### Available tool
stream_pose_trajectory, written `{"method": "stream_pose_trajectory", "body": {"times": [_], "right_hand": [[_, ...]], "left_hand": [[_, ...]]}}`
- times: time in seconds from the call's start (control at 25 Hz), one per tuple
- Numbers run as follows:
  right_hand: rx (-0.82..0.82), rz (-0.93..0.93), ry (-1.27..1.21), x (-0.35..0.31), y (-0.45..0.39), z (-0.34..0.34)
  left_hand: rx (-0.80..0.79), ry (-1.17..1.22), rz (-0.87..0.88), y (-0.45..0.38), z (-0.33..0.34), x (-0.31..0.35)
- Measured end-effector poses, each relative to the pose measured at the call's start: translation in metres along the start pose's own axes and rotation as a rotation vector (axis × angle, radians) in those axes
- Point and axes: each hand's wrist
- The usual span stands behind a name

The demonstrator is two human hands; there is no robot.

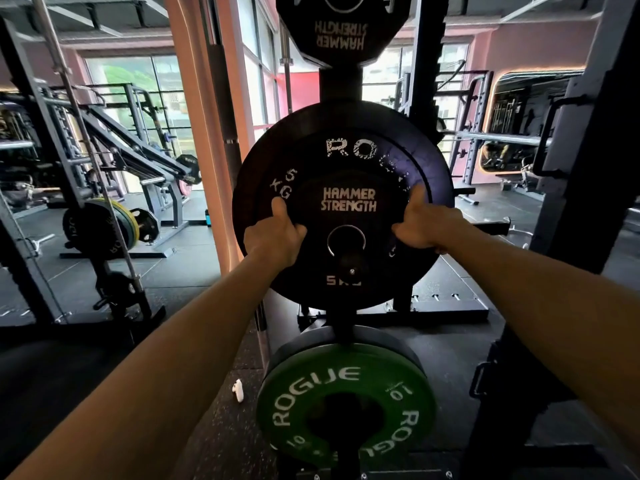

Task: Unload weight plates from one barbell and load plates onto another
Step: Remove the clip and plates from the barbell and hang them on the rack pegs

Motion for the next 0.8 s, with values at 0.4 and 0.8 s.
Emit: {"method": "stream_pose_trajectory", "body": {"times": [0.4,0.8], "right_hand": [[0.086,-0.007,0.007,-0.013,-0.060,0.029],[0.077,-0.136,-0.085,-0.001,-0.029,0.001]], "left_hand": [[-0.123,-0.258,-0.018,-0.052,0.018,0.013],[-0.097,-0.143,0.072,-0.040,-0.007,0.003]]}}
Point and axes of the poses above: each hand's wrist, its own y-axis away from the middle knuckle, its own z-axis out of the palm, x = y × z, and after that the axes turned 3 degrees about z, right-handed
